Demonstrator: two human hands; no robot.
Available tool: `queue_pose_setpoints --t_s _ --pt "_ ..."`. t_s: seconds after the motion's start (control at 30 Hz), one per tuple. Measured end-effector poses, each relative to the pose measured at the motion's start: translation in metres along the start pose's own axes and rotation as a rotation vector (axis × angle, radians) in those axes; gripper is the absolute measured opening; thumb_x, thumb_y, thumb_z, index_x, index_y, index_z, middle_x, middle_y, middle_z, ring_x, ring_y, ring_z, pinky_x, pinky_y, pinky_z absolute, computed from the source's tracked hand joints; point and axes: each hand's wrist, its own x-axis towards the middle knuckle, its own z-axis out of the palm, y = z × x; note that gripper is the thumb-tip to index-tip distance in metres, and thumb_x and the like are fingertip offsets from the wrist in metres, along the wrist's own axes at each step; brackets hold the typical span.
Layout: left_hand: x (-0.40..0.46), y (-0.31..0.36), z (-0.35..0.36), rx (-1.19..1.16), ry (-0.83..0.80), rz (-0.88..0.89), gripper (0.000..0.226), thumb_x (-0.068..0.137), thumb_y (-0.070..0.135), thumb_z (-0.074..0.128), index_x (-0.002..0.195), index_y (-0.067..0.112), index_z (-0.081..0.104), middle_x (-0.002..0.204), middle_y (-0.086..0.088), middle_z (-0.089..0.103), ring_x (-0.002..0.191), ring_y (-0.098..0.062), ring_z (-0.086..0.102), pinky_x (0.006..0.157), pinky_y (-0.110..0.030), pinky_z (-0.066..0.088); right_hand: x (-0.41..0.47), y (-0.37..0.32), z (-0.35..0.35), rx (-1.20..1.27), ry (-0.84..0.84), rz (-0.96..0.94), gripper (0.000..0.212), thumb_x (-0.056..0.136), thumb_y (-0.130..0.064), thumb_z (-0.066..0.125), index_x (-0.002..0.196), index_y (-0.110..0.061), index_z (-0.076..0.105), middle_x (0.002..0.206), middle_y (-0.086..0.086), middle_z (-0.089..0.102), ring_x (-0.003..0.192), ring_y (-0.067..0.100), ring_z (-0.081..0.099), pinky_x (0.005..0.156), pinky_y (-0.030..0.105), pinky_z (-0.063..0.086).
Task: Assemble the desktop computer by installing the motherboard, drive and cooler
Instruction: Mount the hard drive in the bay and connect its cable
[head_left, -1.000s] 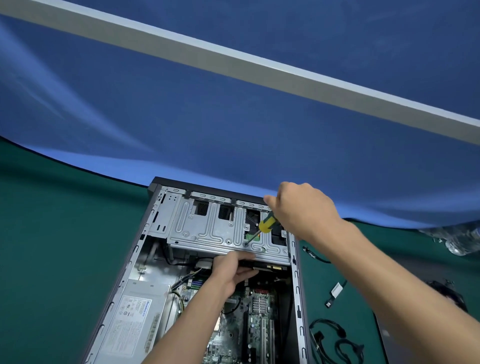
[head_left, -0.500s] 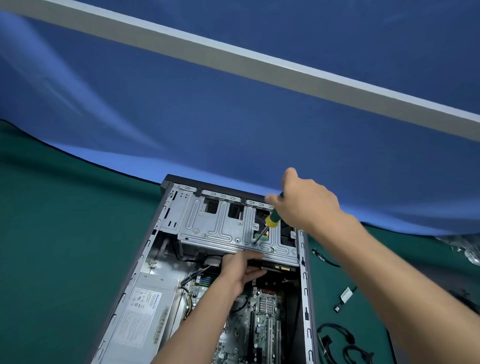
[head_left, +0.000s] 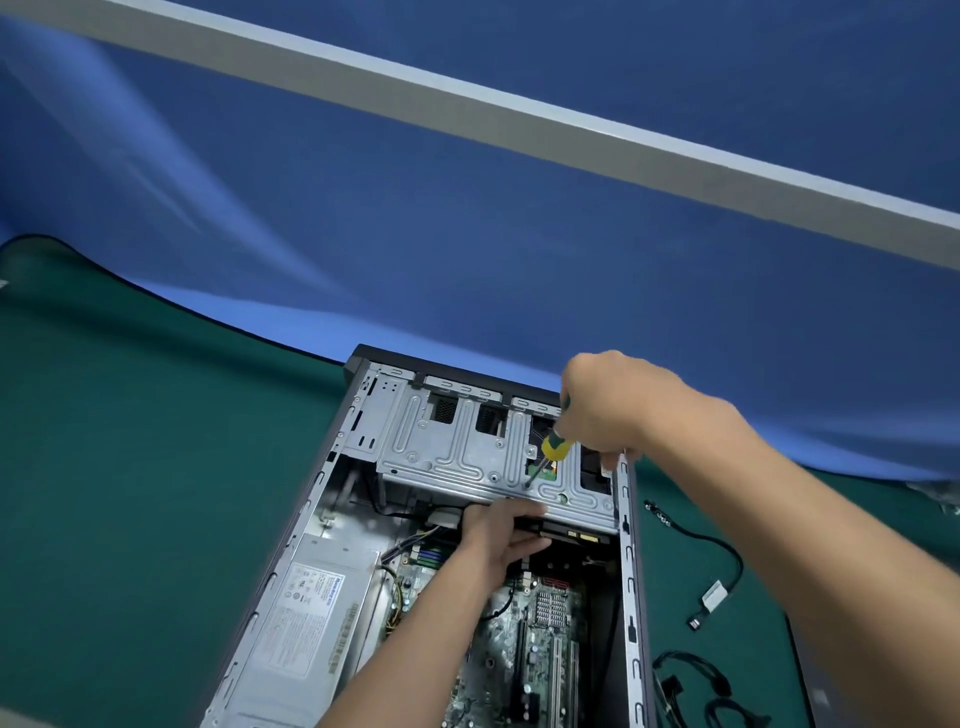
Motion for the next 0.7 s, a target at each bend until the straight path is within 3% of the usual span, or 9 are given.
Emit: queue_pose_setpoints --t_s 0.1,0.2,0.3,0.4,0.47,0.57,0.63,0.7 --pt "-0.004 -0.003 0.002 -0.02 -0.011 0.014 0.016 0.079 -0.003 0.068 0.093 -0.009 0.064 0.109 -0.021 0.063 0.096 -0.038 0.06 0.068 -0.038 0.059 -0.005 0.008 0.014 -0.338 -0.067 -0.001 0.022 0.081 -0.014 0.053 0.064 -0.016 0.039 0.062 -0.004 0.042 0.052 0.013 0.038 0.048 0.021 0.026" --pt "-0.009 -0.005 0.001 0.075 0.021 0.067 0.042 0.078 0.008 0.075 0.109 -0.011 0.054 0.105 -0.022 0.066 0.085 -0.031 0.069 0.063 -0.034 0.059 -0.007 0.026 0.055 -0.384 -0.142 0.017 0.011 0.082 -0.014 0.047 0.071 -0.015 0.043 0.067 -0.005 0.041 0.057 0.013 0.041 0.049 0.021 0.029" --pt "-0.015 -0.005 0.001 0.321 0.063 0.118 0.046 0.081 0.027 0.074 0.105 -0.009 0.059 0.091 -0.016 0.068 0.067 -0.023 0.07 0.056 -0.032 0.058 -0.01 0.053 0.083 -0.197 -0.057 0.092 0.011 0.084 -0.021 0.045 0.077 -0.013 0.046 0.071 -0.006 0.047 0.068 0.019 0.052 0.058 0.025 0.037" --pt "-0.024 0.0 0.002 0.592 0.097 0.115 0.039 0.091 0.039 0.058 0.096 0.0 0.052 0.075 -0.014 0.068 0.051 -0.022 0.063 0.046 -0.03 0.054 -0.011 0.082 0.105 -0.006 0.047 0.156 0.025 0.081 -0.039 0.051 0.068 -0.019 0.047 0.065 -0.007 0.051 0.062 0.016 0.052 0.052 0.025 0.034" --pt "-0.029 0.006 0.003 0.751 0.102 0.124 0.037 0.094 0.041 0.05 0.093 0.004 0.054 0.067 -0.011 0.067 0.044 -0.02 0.058 0.042 -0.026 0.049 -0.009 0.097 0.119 0.133 0.103 0.192 0.036 0.08 -0.05 0.054 0.064 -0.019 0.048 0.059 -0.006 0.052 0.054 0.013 0.049 0.048 0.024 0.032" --pt "-0.033 0.021 0.015 0.956 0.082 0.265 0.037 0.095 0.031 0.048 0.075 0.002 0.061 0.053 -0.004 0.063 0.036 -0.014 0.051 0.04 -0.019 0.041 -0.005 0.115 0.136 0.354 0.162 0.258 0.04 0.082 -0.045 0.058 0.058 -0.016 0.044 0.052 -0.003 0.048 0.048 0.015 0.042 0.045 0.024 0.027" --pt "-0.029 0.031 0.031 1.074 0.081 0.417 0.037 0.093 0.025 0.048 0.064 0.007 0.06 0.052 -0.002 0.061 0.041 -0.016 0.054 0.048 -0.023 0.047 -0.002 0.124 0.146 0.506 0.189 0.296 0.039 0.084 -0.039 0.059 0.057 -0.016 0.043 0.05 -0.004 0.044 0.046 0.016 0.039 0.045 0.025 0.026" --pt "-0.021 0.035 0.05 1.119 0.084 0.52 0.033 0.09 0.022 0.049 0.059 0.01 0.055 0.059 -0.009 0.061 0.06 -0.026 0.065 0.067 -0.035 0.055 0.002 0.134 0.156 0.636 0.231 0.344 0.037 0.085 -0.033 0.058 0.057 -0.016 0.041 0.048 -0.003 0.044 0.046 0.017 0.038 0.046 0.025 0.025"
